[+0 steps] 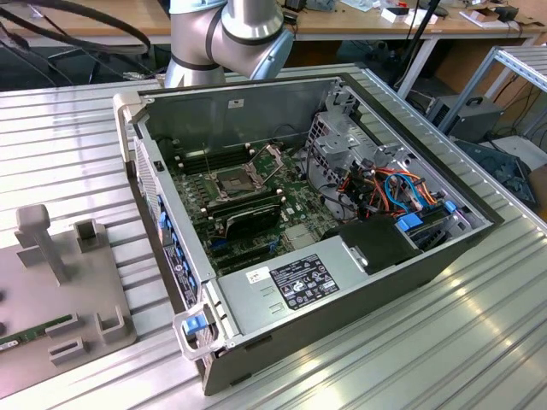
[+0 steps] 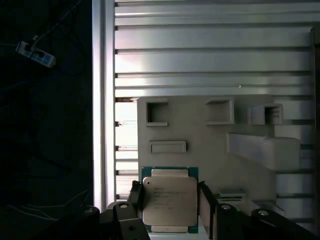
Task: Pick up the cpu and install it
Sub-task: 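Pick up the cpu and move it towards the insertion slot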
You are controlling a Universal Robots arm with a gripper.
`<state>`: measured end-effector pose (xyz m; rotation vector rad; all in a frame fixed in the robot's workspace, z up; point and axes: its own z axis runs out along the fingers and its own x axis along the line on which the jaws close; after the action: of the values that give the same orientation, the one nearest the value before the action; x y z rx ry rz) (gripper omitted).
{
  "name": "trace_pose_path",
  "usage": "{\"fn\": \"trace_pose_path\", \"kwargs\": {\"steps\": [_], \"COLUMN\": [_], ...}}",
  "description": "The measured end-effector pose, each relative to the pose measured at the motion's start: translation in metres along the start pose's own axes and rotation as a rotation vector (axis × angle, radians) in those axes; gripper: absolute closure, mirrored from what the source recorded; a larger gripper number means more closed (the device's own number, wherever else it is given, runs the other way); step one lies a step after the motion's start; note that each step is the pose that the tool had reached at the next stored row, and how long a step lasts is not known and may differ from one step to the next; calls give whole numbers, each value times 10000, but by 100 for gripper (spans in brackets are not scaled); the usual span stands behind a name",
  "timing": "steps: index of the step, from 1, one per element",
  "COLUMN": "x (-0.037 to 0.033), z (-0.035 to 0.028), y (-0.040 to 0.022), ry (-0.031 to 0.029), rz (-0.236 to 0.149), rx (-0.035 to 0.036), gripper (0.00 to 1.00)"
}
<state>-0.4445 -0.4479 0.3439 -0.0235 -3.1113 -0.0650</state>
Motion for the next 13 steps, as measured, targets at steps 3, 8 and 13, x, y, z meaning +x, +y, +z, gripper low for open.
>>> {"fn": "trace_pose_path", "kwargs": {"steps": [3, 8, 13], "x": [2, 6, 9], "z": [-65, -198, -282], "y": [3, 8, 12], "ry": [0, -1, -1], "rz": [0, 1, 0], "rx": [0, -1, 0], "gripper": [46, 46, 46]}}
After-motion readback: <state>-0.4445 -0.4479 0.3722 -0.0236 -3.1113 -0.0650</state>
